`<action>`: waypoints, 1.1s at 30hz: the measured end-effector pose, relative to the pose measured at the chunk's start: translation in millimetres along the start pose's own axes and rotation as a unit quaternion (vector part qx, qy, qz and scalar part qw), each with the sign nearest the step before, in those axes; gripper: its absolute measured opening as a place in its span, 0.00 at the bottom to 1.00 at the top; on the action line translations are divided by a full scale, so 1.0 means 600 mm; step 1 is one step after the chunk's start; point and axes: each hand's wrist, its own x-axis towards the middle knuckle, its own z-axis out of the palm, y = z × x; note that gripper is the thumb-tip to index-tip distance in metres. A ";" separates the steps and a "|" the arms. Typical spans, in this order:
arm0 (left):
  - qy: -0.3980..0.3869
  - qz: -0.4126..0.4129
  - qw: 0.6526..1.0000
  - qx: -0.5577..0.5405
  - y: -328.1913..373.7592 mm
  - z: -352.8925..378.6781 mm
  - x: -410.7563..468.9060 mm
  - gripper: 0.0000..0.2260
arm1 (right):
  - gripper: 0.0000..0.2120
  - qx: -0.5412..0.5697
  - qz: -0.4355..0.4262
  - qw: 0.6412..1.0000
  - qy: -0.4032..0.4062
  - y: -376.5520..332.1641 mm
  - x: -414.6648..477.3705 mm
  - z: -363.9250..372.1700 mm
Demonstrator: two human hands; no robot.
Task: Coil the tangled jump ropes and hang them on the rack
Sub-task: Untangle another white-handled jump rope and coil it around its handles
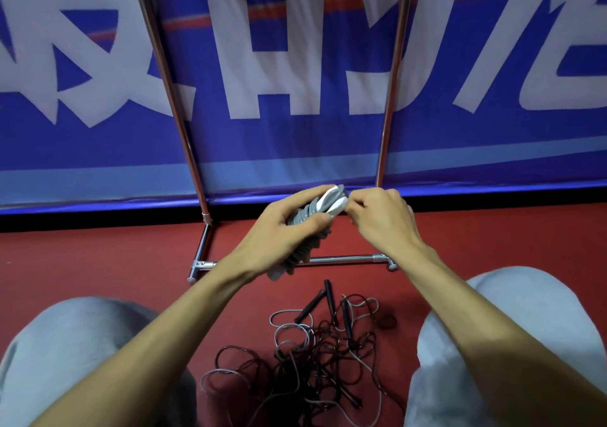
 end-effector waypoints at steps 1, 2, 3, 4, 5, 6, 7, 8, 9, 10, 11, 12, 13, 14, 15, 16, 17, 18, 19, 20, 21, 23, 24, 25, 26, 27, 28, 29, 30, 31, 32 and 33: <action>0.009 0.003 1.000 -0.015 0.003 0.000 0.000 0.12 | 0.27 -0.023 -0.024 0.999 -0.017 0.000 0.000 0.001; 0.020 -0.001 1.000 -0.022 0.004 -0.001 0.002 0.10 | 0.23 -0.035 -0.053 0.997 -0.044 0.001 -0.001 0.003; 0.030 -0.012 0.999 -0.025 0.004 -0.003 0.002 0.07 | 0.18 -0.022 -0.084 0.994 -0.073 0.002 -0.001 0.005; 0.040 -0.024 0.999 -0.024 0.003 -0.005 0.004 0.05 | 0.14 0.007 -0.101 0.989 -0.103 0.004 -0.001 0.011; 0.051 -0.035 0.998 -0.020 0.002 -0.007 0.005 0.04 | 0.13 0.032 -0.106 0.986 -0.125 0.006 -0.001 0.016; 0.063 -0.039 0.997 -0.013 0.001 -0.009 0.007 0.03 | 0.11 0.045 -0.101 0.983 -0.148 0.005 -0.004 0.018; 0.080 -0.042 0.996 -0.008 0.000 -0.011 0.009 0.06 | 0.10 0.052 -0.096 0.979 -0.174 0.005 -0.006 0.021; 0.099 -0.044 0.994 -0.004 -0.002 -0.014 0.011 0.08 | 0.08 0.058 -0.094 0.972 -0.207 0.002 -0.011 0.020; 0.119 -0.048 0.992 0.005 -0.003 -0.018 0.013 0.10 | 0.07 0.063 -0.101 0.963 -0.241 0.000 -0.017 0.019; 0.135 -0.050 0.989 0.028 -0.006 -0.024 0.015 0.11 | 0.07 0.054 -0.118 0.955 -0.265 -0.005 -0.024 0.014; 0.145 -0.050 0.985 0.078 -0.010 -0.029 0.015 0.11 | 0.08 0.037 -0.145 0.951 -0.270 -0.010 -0.029 0.008; 0.148 -0.049 0.975 0.161 -0.017 -0.035 0.016 0.10 | 0.10 0.015 -0.169 0.951 -0.260 -0.015 -0.031 0.000; 0.145 -0.051 0.954 0.257 -0.026 -0.039 0.016 0.10 | 0.11 0.001 -0.193 0.953 -0.235 -0.019 -0.032 -0.010; 0.138 -0.056 0.928 0.343 -0.032 -0.040 0.016 0.10 | 0.11 0.001 -0.205 0.956 -0.211 -0.022 -0.033 -0.019; 0.132 -0.063 0.907 0.395 -0.039 -0.040 0.016 0.11 | 0.11 0.016 -0.208 0.959 -0.191 -0.023 -0.033 -0.027; 0.121 -0.070 0.900 0.413 -0.045 -0.039 0.017 0.11 | 0.09 0.044 -0.201 0.962 -0.178 -0.024 -0.033 -0.034; 0.106 -0.080 0.901 0.413 -0.048 -0.038 0.019 0.12 | 0.07 0.084 -0.186 0.965 -0.167 -0.022 -0.034 -0.038; 0.091 -0.090 0.904 0.408 -0.052 -0.038 0.021 0.13 | 0.07 0.130 -0.166 0.965 -0.152 -0.021 -0.035 -0.040; 0.079 -0.097 0.908 0.400 -0.055 -0.039 0.023 0.14 | 0.09 0.171 -0.150 0.966 -0.125 -0.020 -0.036 -0.039; 0.069 -0.101 0.910 0.397 -0.056 -0.039 0.023 0.15 | 0.08 0.199 -0.142 0.966 -0.084 -0.021 -0.035 -0.036; 0.058 -0.102 0.912 0.393 -0.055 -0.038 0.023 0.16 | 0.07 0.215 -0.134 0.967 -0.039 -0.022 -0.034 -0.033; 0.029 -0.102 0.924 0.367 -0.048 -0.028 0.022 0.17 | 0.06 0.261 -0.091 0.961 0.028 -0.023 -0.030 -0.024; 0.013 -0.103 0.935 0.340 -0.044 -0.021 0.019 0.16 | 0.07 0.296 -0.062 0.952 0.045 -0.024 -0.028 -0.020; 0.001 -0.105 0.947 0.303 -0.040 -0.015 0.017 0.15 | 0.07 0.330 -0.035 0.941 0.059 -0.024 -0.024 -0.016; -0.007 -0.110 0.959 0.263 -0.037 -0.011 0.015 0.14 | 0.08 0.355 -0.015 0.932 0.073 -0.024 -0.019 -0.011; -0.011 -0.116 0.967 0.228 -0.034 -0.008 0.013 0.15 | 0.07 0.360 -0.010 0.929 0.088 -0.023 -0.016 -0.008; -0.012 -0.124 0.972 0.199 -0.032 -0.007 0.011 0.15 | 0.08 0.341 -0.017 0.934 0.104 -0.021 -0.013 -0.005; -0.013 -0.131 0.976 0.174 -0.030 -0.006 0.010 0.16 | 0.09 0.302 -0.036 0.945 0.117 -0.019 -0.010 -0.003; -0.014 -0.133 0.979 0.157 -0.029 -0.005 0.008 0.16 | 0.11 0.253 -0.061 0.957 0.126 -0.017 -0.009 -0.002; -0.015 -0.133 0.980 0.146 -0.028 -0.004 0.006 0.16 | 0.13 0.213 -0.086 0.964 0.131 -0.014 -0.008 -0.002; -0.017 -0.131 0.981 0.143 -0.027 -0.002 0.006 0.16 | 0.13 0.194 -0.102 0.967 0.132 -0.011 -0.007 -0.003; -0.020 -0.131 0.981 0.142 -0.025 0.000 0.005 0.17 | 0.13 0.194 -0.105 0.967 0.129 -0.010 -0.005 -0.005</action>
